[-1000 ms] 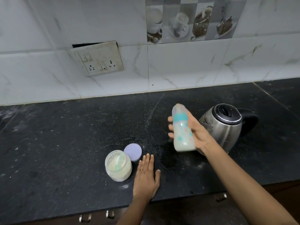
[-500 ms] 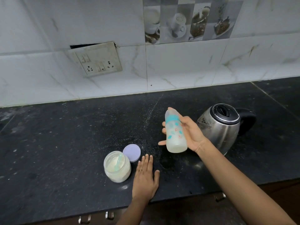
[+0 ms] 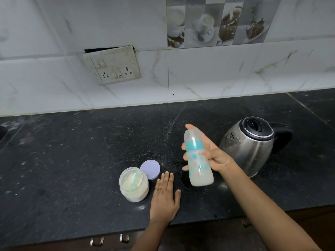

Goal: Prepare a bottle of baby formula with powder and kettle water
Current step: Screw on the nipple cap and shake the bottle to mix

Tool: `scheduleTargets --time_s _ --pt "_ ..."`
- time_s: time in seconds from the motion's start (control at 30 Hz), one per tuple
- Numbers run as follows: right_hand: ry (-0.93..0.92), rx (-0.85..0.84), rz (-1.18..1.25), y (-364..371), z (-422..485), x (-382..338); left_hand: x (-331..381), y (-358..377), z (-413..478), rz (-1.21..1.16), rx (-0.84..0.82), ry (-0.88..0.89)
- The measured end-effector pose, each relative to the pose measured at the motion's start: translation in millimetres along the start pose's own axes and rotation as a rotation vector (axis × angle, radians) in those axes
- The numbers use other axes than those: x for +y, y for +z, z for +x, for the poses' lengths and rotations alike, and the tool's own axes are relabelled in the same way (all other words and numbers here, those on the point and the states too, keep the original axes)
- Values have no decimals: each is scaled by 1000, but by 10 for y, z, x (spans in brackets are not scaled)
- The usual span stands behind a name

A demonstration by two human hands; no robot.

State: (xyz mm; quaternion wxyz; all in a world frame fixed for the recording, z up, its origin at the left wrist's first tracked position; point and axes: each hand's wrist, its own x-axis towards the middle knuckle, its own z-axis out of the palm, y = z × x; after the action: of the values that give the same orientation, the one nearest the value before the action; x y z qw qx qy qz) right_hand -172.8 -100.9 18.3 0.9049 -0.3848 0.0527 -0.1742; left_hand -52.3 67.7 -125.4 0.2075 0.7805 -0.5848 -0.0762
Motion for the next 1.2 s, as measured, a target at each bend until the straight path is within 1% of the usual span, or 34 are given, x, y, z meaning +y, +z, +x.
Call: scheduleTargets --time_s 0.1,0.13,0.17,0.2,0.23,0.3,0.33,0.4,0.43,0.47,0.53,0.57,0.6,0.63,0.67,0.7,0.8,0.83,0.9,0.93,0.97,1.0,1.07,1.13,1.2 --pt "-11 205 37 -54 34 -10 5 8 -3 2 11 4" --pt "-3 164 35 -46 39 -25 6 9 -5 3 10 0" --pt "5 68 12 -18 34 -47 5 8 -7 0 9 -1" --pt "4 25 -22 -14 21 -59 1 3 -6 -4 11 1" --pt "-10 44 -36 -25 16 -64 -4 2 -3 -5 14 4" --pt "-38 167 -30 -40 20 -64 3 11 -3 0 12 5" --pt "-40 156 -12 -59 16 -59 9 11 -6 2 13 4" --pt "-11 -22 -15 -23 9 -65 8 0 -9 -4 12 1" --pt "-12 -38 -55 -19 0 -69 2 -1 -6 -8 12 2" --pt "-23 2 -73 -23 10 -82 -4 5 -2 -8 13 5" --pt "-57 211 -50 -56 19 -90 0 15 -6 -2 14 6" --pt "-58 234 -17 -80 11 -95 6 13 -8 -1 15 5" --pt "-41 169 12 -76 11 -106 8 5 -12 -3 18 5" --pt "-11 69 4 -42 2 -118 7 -3 -10 -6 16 5" --pt "5 18 -42 -27 -11 -116 2 -6 -4 -8 11 8" --pt "-6 15 -73 -27 -9 -113 -1 0 0 -6 6 10" --pt "-72 208 -77 -70 19 -67 6 6 -4 4 7 6" --pt "-63 193 -82 -77 13 -61 4 8 -8 4 6 3" --pt "-8 68 -147 -74 -23 -81 -2 14 -8 6 14 4" --pt "11 66 -167 -58 -38 -84 -2 14 -7 8 16 5" --pt "7 126 -158 -62 -34 -80 -1 12 -5 9 17 6" --pt "-6 235 -126 -72 -15 -67 0 8 -3 11 18 5" --pt "-16 457 15 -112 34 -31 0 10 -6 14 9 5" --pt "42 568 110 -82 73 -26 0 11 -12 6 4 11" --pt "104 644 128 4 69 -42 -4 17 -13 8 4 8"
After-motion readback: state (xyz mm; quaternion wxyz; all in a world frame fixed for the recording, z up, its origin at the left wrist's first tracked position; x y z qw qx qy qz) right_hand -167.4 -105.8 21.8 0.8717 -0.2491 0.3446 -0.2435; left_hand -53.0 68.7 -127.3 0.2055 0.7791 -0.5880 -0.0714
